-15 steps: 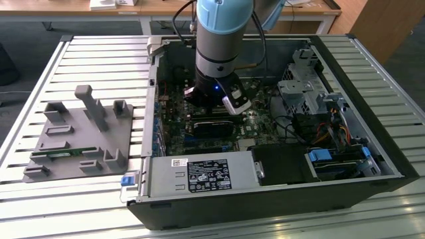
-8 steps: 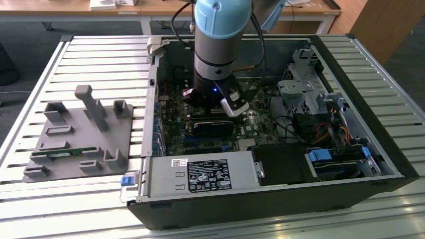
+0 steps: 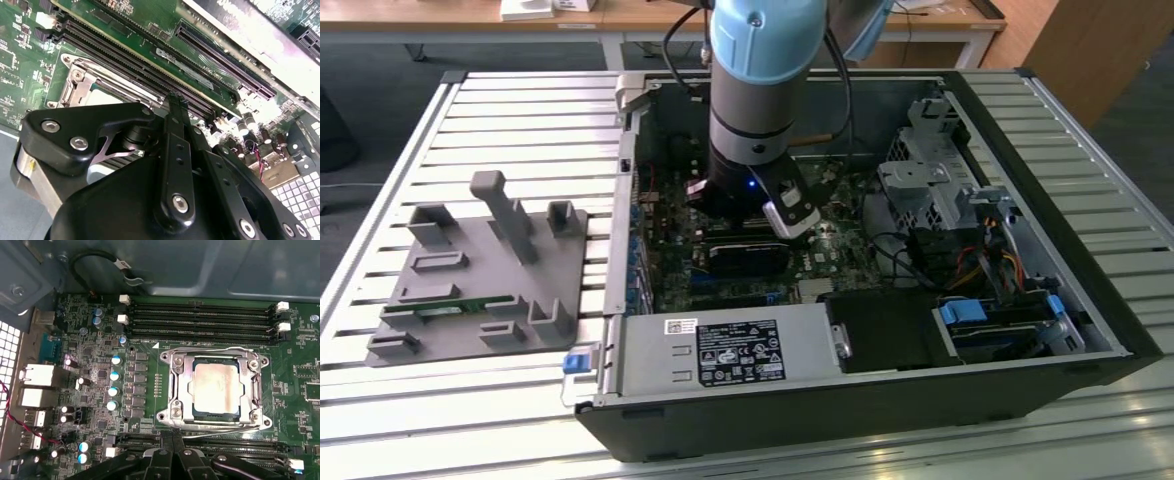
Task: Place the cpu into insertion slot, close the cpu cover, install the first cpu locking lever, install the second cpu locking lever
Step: 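Install the second cpu locking lever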
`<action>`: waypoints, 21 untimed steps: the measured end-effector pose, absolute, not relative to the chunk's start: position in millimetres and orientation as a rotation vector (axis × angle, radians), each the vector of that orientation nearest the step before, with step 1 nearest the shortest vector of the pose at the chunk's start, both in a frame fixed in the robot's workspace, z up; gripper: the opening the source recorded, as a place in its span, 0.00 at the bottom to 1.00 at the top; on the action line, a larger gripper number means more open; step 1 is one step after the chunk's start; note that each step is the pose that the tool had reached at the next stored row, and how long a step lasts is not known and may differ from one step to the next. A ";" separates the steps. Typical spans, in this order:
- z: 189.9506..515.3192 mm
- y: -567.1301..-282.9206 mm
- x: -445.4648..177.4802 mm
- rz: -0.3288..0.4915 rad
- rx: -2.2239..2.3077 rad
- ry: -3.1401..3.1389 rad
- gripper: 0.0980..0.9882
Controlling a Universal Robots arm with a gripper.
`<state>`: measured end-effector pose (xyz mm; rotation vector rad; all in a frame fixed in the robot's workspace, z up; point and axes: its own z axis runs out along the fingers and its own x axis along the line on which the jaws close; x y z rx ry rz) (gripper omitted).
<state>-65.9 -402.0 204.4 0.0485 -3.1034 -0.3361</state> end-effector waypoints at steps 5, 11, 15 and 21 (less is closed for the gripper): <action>204.4 -402.4 -65.9 -0.336 0.049 -3.103 0.01; 204.1 -405.7 -65.9 -0.344 0.049 -3.103 0.01; 203.6 -406.0 -65.8 -0.352 0.049 -3.102 0.01; 200.5 -406.1 -66.7 -0.370 0.049 -3.100 0.01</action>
